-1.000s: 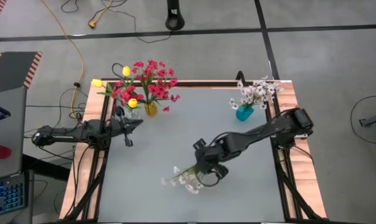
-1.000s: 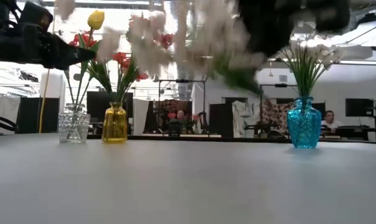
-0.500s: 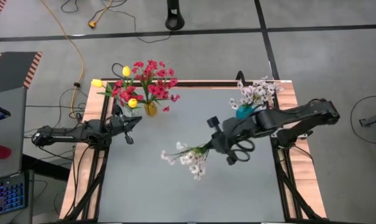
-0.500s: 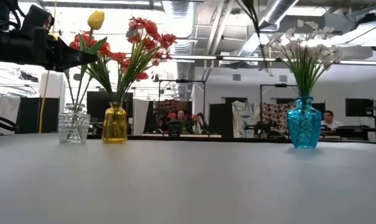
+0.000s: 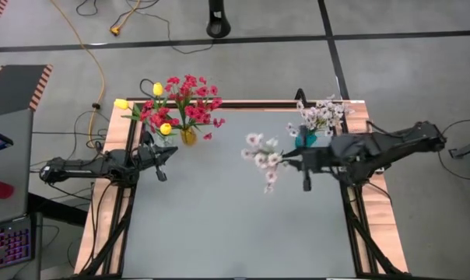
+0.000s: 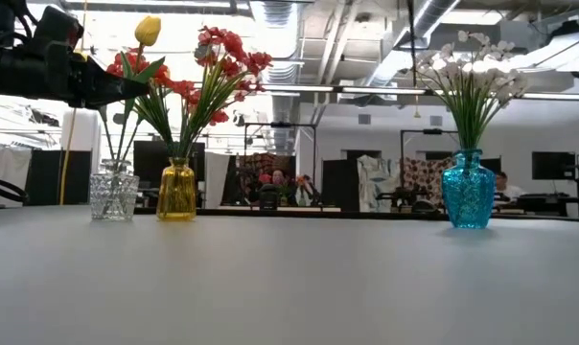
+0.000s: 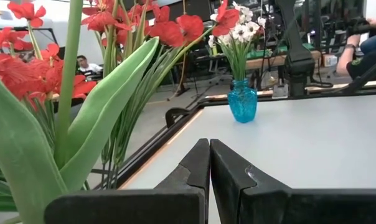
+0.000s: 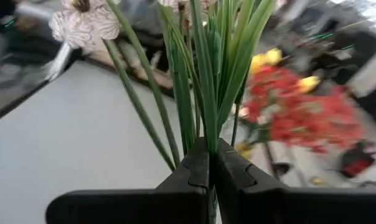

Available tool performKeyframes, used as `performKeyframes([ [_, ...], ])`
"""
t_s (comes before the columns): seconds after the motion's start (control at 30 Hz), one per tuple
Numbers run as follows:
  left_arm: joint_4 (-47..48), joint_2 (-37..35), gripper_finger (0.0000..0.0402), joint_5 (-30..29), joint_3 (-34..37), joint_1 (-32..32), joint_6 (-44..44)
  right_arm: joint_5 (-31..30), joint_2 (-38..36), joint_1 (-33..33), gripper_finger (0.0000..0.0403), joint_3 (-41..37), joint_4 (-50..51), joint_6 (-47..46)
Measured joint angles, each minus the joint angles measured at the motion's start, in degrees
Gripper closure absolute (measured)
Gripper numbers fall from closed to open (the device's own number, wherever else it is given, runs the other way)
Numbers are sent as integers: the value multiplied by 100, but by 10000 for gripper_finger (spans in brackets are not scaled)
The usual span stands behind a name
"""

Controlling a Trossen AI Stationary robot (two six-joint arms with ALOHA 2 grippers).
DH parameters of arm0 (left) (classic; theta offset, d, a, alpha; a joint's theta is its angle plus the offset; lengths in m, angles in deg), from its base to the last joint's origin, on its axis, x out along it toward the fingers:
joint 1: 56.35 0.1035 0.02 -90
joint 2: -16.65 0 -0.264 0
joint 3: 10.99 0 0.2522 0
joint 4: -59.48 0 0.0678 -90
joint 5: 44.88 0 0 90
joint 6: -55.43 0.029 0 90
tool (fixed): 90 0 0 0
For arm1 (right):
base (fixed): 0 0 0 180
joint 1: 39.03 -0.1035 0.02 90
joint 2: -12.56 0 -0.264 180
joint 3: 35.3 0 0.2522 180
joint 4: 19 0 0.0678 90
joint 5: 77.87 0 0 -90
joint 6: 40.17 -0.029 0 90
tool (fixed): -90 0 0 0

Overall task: Sort flowers into vase by color
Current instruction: Put the white flowers into the blue vase

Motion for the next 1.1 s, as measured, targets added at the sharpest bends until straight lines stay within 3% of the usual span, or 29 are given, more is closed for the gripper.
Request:
performKeyframes([
  [0.27, 4, 0, 401, -33, -4, 1, 98, -2296, -795, -615, 372, -779, -548, -2],
  [0.53, 4, 0, 401, -36, -7, 0, 94, -4737, -913, -1204, 372, -1386, -752, -341],
  [0.83, 4, -2, 401, -39, -7, 0, 92, -6200, -915, -1411, 371, -1941, -686, -904],
  [1.1, 2, -2, 401, -44, -8, 2, 90, -6654, -924, -1411, 370, -2427, -632, -1522],
])
